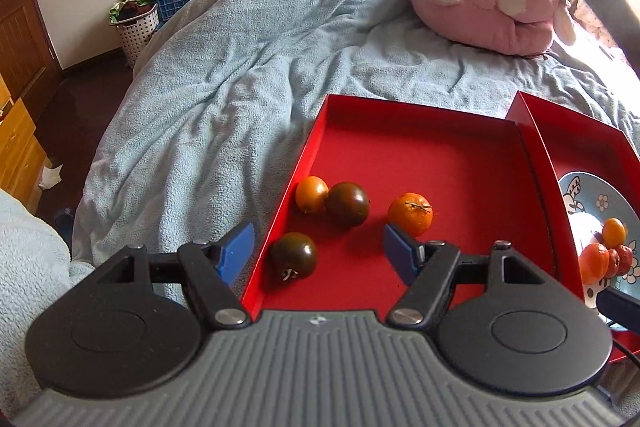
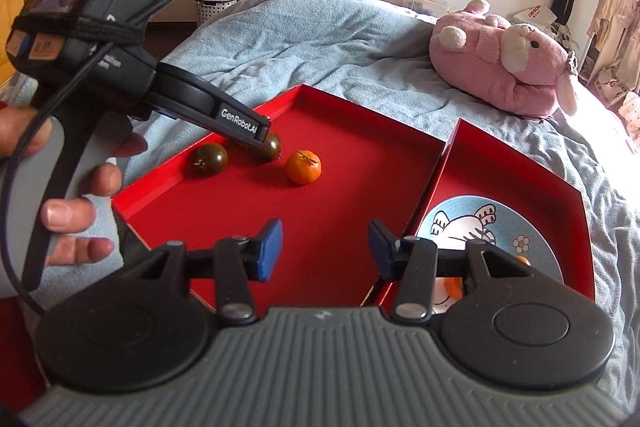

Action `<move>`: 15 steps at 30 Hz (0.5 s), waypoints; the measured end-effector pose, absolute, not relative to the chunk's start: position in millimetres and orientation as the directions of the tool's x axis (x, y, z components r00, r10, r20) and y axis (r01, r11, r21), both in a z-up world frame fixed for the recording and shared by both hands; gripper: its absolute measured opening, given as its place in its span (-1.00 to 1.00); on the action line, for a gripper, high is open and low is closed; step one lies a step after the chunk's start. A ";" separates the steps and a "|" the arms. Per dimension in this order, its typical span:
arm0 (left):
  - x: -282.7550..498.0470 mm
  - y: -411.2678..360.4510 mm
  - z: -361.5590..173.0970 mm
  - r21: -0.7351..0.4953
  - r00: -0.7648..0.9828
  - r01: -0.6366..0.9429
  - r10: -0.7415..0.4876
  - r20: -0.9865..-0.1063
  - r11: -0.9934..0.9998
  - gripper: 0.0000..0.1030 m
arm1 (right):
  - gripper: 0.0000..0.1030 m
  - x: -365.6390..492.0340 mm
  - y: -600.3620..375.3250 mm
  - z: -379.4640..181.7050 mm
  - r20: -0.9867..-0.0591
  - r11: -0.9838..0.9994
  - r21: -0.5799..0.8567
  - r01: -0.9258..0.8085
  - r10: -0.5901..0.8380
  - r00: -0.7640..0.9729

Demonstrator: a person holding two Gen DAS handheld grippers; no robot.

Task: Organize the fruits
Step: 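Move both grippers back over the remaining fruits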

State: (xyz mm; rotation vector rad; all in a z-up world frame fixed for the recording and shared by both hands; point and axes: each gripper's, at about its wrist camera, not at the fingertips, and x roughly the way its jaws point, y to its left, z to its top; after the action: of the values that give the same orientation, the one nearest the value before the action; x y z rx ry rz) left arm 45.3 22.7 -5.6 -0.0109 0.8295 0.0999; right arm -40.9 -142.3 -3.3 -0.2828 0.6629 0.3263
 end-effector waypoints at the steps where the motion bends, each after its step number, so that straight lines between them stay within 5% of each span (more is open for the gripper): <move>1: 45.9 25.0 -6.5 0.022 0.667 -0.099 0.082 -0.740 0.995 0.47 | -0.03 -39.2 -139.4 -4.8 -0.644 0.910 -0.151 -0.386 0.205 0.737; 15: 54.3 33.4 -18.4 0.002 0.642 -0.118 0.078 -0.762 0.993 0.47 | -0.02 -20.0 -113.7 -21.7 -0.682 0.895 -0.139 -0.424 0.224 0.696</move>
State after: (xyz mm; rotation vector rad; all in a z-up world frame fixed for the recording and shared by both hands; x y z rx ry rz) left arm 54.3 33.4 -18.4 -0.0499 0.8660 0.1118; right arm -20.0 -113.7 -21.7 -0.2971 0.7148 0.3674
